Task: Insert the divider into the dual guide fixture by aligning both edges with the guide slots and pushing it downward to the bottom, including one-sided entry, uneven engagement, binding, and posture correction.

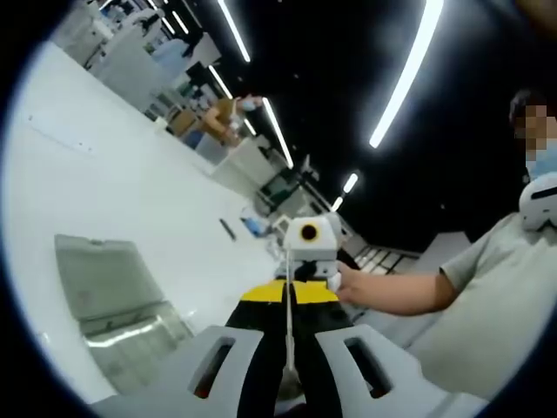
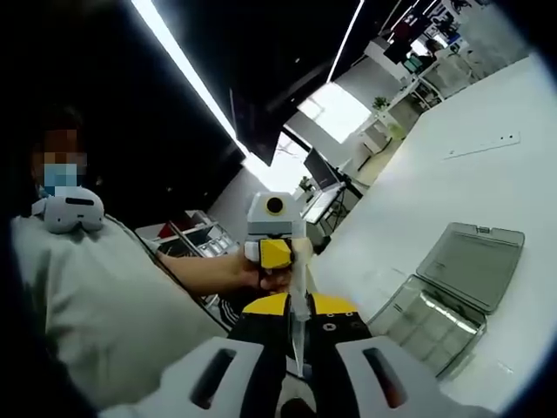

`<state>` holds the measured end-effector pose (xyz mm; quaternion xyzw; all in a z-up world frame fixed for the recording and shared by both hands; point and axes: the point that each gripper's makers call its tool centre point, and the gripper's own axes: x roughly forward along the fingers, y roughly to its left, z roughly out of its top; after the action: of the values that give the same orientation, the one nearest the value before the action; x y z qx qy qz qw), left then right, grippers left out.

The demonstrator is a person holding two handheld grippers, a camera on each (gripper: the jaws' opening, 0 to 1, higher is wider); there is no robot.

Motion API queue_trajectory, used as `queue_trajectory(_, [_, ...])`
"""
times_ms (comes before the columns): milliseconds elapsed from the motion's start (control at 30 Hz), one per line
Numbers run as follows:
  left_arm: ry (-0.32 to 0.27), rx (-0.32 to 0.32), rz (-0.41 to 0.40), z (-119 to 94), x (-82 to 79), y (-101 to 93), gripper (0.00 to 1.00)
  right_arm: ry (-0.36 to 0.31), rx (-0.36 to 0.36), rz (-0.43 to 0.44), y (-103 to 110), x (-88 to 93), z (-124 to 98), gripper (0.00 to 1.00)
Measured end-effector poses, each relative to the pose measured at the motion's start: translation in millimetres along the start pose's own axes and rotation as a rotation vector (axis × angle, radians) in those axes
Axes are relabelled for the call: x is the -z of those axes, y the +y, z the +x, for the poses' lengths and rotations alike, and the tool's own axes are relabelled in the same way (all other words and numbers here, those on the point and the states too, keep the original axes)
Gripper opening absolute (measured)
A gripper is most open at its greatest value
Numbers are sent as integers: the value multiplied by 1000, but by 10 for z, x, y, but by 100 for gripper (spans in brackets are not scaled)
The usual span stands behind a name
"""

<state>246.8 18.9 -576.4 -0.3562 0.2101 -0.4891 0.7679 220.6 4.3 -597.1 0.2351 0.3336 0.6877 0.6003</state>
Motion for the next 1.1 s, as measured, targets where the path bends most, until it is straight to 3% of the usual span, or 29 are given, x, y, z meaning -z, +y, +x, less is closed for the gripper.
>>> queue_trajectory(500, [-24, 23, -22, 3, -26, 13, 0, -18, -18, 13, 34, -31, -8, 0])
queue_trajectory(1100, [-4, -42, 16, -1, 50, 105, 3, 5, 69, 29, -39, -36, 16, 0])
